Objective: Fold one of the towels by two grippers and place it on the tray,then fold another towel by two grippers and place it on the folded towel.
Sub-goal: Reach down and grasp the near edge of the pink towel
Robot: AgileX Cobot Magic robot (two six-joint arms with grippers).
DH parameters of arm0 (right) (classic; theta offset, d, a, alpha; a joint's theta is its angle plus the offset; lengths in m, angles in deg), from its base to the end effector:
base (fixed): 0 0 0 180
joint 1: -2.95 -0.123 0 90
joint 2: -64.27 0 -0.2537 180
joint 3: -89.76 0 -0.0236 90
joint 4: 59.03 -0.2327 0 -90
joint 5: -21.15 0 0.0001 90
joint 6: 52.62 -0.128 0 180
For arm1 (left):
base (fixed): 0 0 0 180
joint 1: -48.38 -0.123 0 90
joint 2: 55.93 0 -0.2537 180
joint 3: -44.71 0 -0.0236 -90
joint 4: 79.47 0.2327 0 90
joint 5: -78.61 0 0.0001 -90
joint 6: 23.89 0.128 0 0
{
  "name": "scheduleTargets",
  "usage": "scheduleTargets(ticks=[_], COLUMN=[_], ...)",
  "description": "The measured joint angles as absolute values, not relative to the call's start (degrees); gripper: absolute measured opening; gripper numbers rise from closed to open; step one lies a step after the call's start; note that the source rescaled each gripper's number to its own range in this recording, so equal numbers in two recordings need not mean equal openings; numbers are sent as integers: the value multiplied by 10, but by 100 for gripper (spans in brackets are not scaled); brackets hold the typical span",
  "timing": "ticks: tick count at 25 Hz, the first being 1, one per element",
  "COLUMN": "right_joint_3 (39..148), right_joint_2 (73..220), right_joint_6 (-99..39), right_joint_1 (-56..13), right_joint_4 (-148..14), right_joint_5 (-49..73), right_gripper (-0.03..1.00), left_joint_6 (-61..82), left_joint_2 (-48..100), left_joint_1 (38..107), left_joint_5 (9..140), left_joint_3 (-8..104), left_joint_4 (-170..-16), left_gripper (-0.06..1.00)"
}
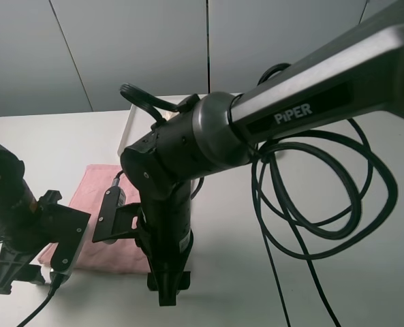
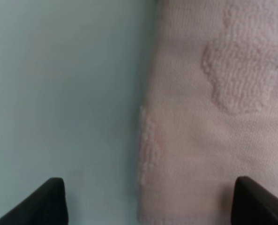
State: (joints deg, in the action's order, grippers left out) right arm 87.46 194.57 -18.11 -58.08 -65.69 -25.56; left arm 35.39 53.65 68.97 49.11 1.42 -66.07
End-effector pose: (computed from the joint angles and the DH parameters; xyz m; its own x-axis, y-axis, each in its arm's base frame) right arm 0.1616 0.3143 0.0488 0.0156 -0.9983 -0.0555 -0.9977 -0.0192 0.0655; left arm 0.2001 -0.0596 0.0386 0.0286 0.9927 0.1175 0.9995 -0.0299 0.0091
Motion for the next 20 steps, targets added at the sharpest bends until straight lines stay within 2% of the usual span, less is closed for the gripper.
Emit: scheduleTargets(ticks=[16,18,20], right_joint_3=[876,876,876], right_joint_2=[1966,1966,1966], right_joint_6=[-186,-187,-193], right_joint_1=[-581,-581,-581], right_joint_4=[-647,-646,-643], right_joint_5=[-259,-258,-256], right_gripper=[77,75,65], left_joint_6=[356,356,356], left_joint_2=[536,536,536], left_joint_1=[690,690,690], left_joint_5=[490,490,490], left_joint_3=[14,14,14], left_joint_4=[-661,-661,-661], left_gripper=[95,95,95])
